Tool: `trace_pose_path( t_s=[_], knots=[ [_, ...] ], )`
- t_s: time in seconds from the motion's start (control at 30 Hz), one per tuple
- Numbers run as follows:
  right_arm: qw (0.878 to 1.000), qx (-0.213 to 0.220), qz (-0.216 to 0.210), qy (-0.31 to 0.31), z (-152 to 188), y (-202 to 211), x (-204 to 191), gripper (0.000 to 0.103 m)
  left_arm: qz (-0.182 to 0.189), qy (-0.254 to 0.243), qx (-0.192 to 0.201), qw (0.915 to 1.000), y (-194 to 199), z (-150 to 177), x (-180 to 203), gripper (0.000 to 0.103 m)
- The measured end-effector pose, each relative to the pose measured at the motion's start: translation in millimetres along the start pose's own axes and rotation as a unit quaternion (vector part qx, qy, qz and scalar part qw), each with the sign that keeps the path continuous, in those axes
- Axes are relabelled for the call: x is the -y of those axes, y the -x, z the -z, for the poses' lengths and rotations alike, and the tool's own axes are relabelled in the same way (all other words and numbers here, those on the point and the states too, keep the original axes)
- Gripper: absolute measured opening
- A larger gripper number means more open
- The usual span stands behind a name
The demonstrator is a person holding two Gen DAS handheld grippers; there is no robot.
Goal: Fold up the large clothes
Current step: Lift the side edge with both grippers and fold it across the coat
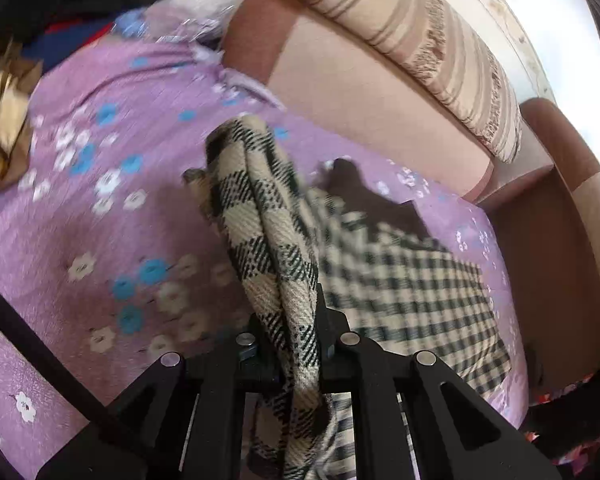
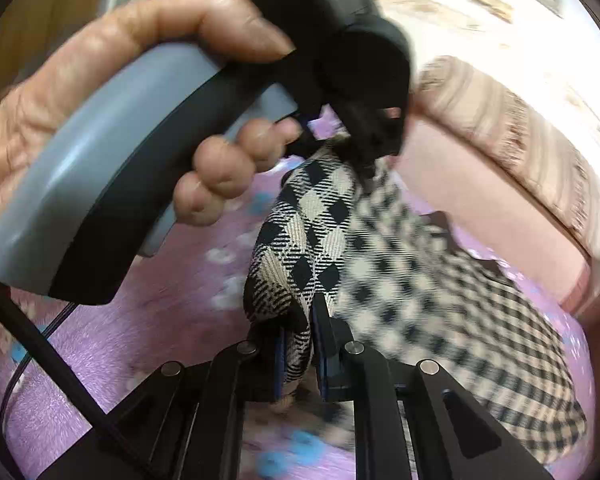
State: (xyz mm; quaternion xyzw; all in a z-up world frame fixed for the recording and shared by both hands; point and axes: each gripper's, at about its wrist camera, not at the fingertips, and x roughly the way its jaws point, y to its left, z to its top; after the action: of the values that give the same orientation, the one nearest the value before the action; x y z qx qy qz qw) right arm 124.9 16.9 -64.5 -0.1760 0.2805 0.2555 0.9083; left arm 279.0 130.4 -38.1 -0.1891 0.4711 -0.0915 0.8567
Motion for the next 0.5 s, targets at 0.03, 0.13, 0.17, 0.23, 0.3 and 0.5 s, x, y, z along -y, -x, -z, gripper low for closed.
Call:
trace_pose_path(
  t_s=[0.03,0.13,0.17,0.23,0.3,0.5],
  knots=[
    [1.0,0.009,0.004,-0.022,-0.4,8.4,17.1,0.012,-0.001,-0.007,0.002,1.0,0.9,-2.8,12.5,0.01],
    [0.996,0.034,0.023,-0.083,3.3,33.6,65.9,0.012,0.013,-0.042,0.004,0.999,-2.2,-9.8,71.4,0.01],
    [0.994,0.04,0.032,-0.099,6.8,40.9,82.7,0.012,0.018,-0.057,0.001,0.9982,-6.2,-10.5,94.5,0.01],
    [0.988,0.047,0.053,-0.135,20.6,56.4,120.5,0.012,0.023,-0.094,-0.009,0.9953,-20.5,-6.9,144.0,0.01],
    [0.982,0.046,0.077,-0.168,38.9,68.8,154.2,0.012,0.024,-0.134,-0.021,0.9904,-42.9,2.1,194.4,0.01],
    [0.948,-0.021,0.116,-0.296,121.9,71.5,251.6,0.012,0.019,-0.203,-0.066,0.9768,-112.9,41.9,297.7,0.023]
  ],
)
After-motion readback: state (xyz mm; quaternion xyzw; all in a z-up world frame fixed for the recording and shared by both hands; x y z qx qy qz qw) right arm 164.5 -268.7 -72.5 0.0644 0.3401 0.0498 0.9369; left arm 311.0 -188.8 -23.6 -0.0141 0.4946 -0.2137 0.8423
